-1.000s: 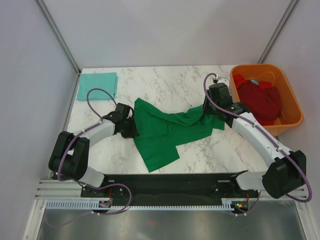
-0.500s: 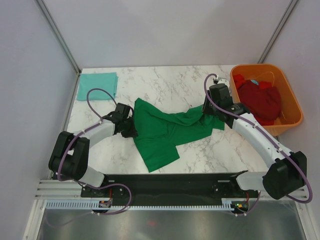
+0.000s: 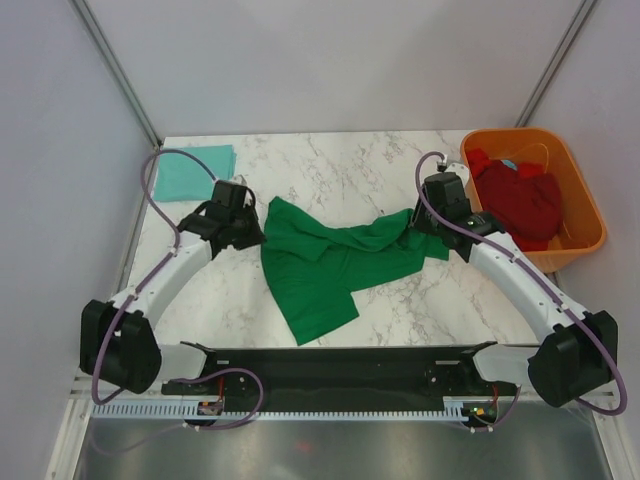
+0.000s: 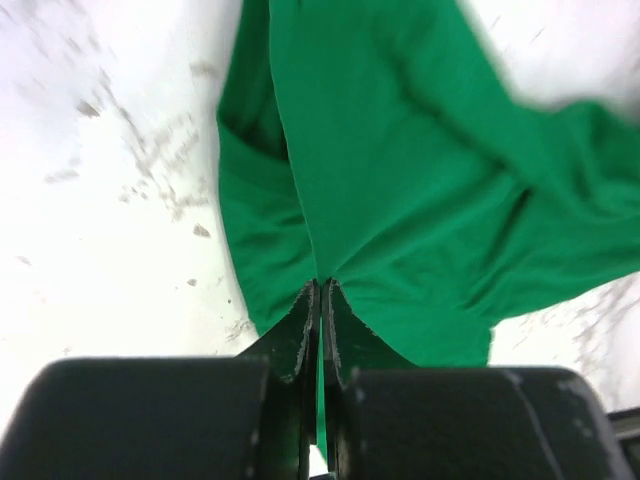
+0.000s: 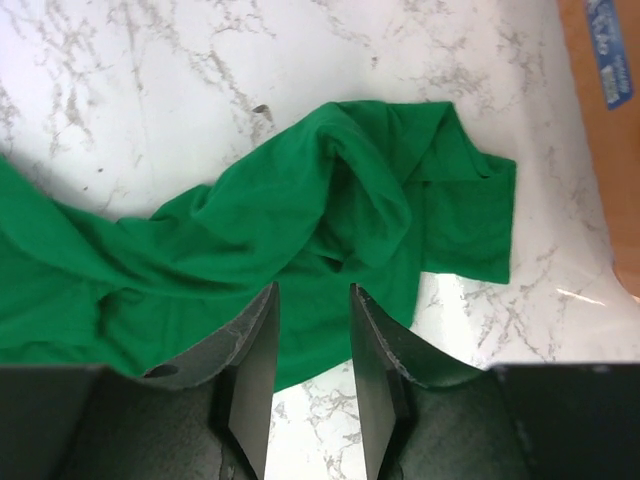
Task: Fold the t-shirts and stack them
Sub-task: Flatten the tshirt out
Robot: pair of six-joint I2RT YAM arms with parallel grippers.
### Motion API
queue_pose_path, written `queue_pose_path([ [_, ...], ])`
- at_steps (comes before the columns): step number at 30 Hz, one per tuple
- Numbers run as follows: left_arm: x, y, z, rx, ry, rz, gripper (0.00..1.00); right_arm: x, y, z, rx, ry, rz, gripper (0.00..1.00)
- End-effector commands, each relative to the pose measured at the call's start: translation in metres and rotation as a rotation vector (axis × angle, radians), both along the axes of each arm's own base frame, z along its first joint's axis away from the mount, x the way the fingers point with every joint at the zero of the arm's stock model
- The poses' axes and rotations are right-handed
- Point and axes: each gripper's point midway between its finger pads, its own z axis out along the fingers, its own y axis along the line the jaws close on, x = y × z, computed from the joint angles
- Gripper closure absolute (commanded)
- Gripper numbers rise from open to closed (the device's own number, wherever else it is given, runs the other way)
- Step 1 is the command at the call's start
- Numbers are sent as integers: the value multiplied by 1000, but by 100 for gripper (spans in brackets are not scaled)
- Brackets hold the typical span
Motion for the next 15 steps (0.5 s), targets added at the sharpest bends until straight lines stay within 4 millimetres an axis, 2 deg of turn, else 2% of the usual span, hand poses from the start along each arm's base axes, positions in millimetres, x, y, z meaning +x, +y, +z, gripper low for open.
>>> queue_pose_path([
  [1,9,36,74,81,-161,96,98,3,-21,3,-4,-25,-96,57],
  [2,6,42,81,92,-162,107,98,4,-22,-1,-6,-17,-102,56],
  [3,9,46,99,94,-202,112,98,5,-25,-2,1,-12,-117,54],
  [6,6,60,130,106,-259,139,98,7,-28,-12,15,12,-158,48],
  [9,2,72,156,123,-313,163,98,10,-35,-21,15,24,-214,45],
  [12,-1,79,166,130,-328,177,98,18,-40,-30,30,43,-264,45],
  [14,-2,82,169,132,-339,182,98,24,-37,-42,62,81,-289,47],
  [15,-3,83,168,135,-336,183,98,30,-35,-41,78,82,-296,48],
])
